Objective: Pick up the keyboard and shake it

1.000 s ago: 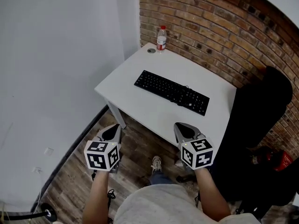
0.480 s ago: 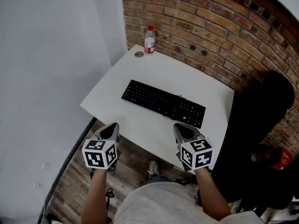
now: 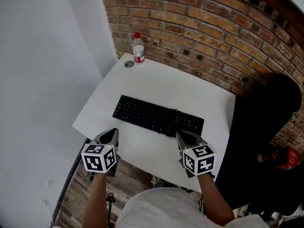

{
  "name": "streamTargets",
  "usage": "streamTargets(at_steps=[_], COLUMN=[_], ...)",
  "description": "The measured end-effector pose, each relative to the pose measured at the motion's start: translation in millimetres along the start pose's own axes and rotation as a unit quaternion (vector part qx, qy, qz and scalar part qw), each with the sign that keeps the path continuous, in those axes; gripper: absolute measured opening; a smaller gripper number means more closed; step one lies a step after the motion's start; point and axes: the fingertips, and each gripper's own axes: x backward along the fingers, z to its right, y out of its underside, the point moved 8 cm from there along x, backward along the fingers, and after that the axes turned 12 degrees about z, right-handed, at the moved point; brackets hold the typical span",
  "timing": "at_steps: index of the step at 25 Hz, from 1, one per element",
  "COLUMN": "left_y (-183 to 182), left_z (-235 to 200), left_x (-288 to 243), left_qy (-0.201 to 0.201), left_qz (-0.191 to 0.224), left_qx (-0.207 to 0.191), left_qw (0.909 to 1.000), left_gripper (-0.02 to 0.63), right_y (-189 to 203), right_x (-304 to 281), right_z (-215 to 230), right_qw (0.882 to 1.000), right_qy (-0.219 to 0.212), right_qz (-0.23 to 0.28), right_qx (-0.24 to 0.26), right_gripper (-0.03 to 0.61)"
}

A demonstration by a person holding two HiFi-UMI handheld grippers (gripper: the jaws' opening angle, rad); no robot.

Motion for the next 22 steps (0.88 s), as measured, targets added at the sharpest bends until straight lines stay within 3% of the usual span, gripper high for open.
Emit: streamTargets(at_steps=[13,19,22], left_y=[-12,-19,-24], left_z=[-6,-26,-41], left_x=[-59,-93,-112], left_qy=[0.029,0.056,0.071], left_qz=[-0.035,-0.052,-0.062], left_qx=[-0.015,-0.025,-0.031], left_qw=[0.9988,0.9968,0.9950], left_gripper=[-0.003,0.036,0.072], right_y=[8,13,16], right_x=[-3,-1,-5], right_z=[65,82,87], right_qw=[0.997,0.993,0.991], right_qy=[0.057,0.105,0.125], right_qz=[0.000,0.008,-0.001], right_qx=[-0.043,-0.044,-0.053], right_gripper=[0.012,0.014,0.052])
